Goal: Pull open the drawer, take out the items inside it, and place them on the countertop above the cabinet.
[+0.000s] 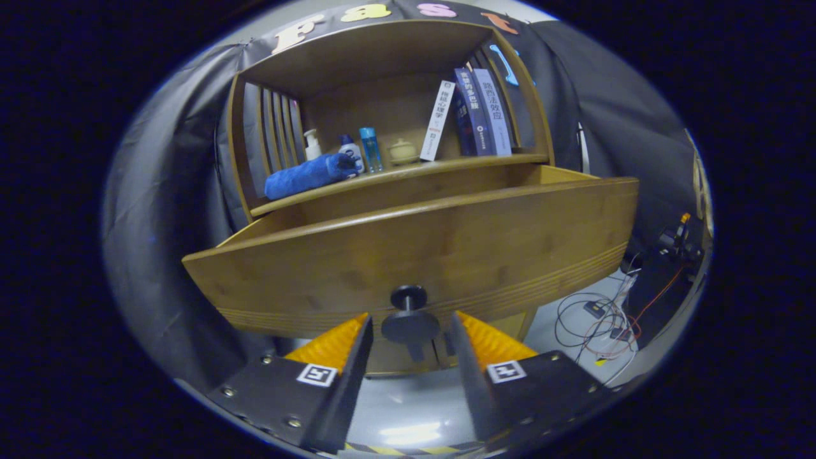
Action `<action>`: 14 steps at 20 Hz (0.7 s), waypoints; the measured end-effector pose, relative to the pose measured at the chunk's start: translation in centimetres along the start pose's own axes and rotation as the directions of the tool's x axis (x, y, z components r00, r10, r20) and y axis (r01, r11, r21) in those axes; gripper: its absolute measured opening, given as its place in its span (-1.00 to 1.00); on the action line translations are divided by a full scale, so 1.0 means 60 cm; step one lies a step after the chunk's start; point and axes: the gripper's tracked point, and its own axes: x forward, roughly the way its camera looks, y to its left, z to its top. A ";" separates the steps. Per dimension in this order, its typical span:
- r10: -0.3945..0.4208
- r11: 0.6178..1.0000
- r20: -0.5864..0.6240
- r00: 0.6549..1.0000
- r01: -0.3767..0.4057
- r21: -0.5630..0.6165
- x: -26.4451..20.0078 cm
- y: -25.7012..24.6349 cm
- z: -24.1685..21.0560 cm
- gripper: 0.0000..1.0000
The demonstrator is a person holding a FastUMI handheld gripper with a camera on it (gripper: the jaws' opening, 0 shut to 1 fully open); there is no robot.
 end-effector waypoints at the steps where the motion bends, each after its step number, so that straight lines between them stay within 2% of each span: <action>1: 0.011 1.000 0.011 1.000 -0.011 0.004 -0.008 0.003 0.003 0.34; 3: 0.017 1.000 0.051 0.999 -0.018 0.020 -0.026 0.004 0.014 0.60; 5: 0.020 0.999 0.109 0.994 -0.024 0.029 -0.046 0.010 0.045 0.60; 9: 0.002 1.000 0.217 0.976 0.004 -0.026 -0.078 0.011 0.142 0.59; 14: -0.042 0.998 0.291 0.956 0.054 -0.034 -0.062 0.009 0.267 0.59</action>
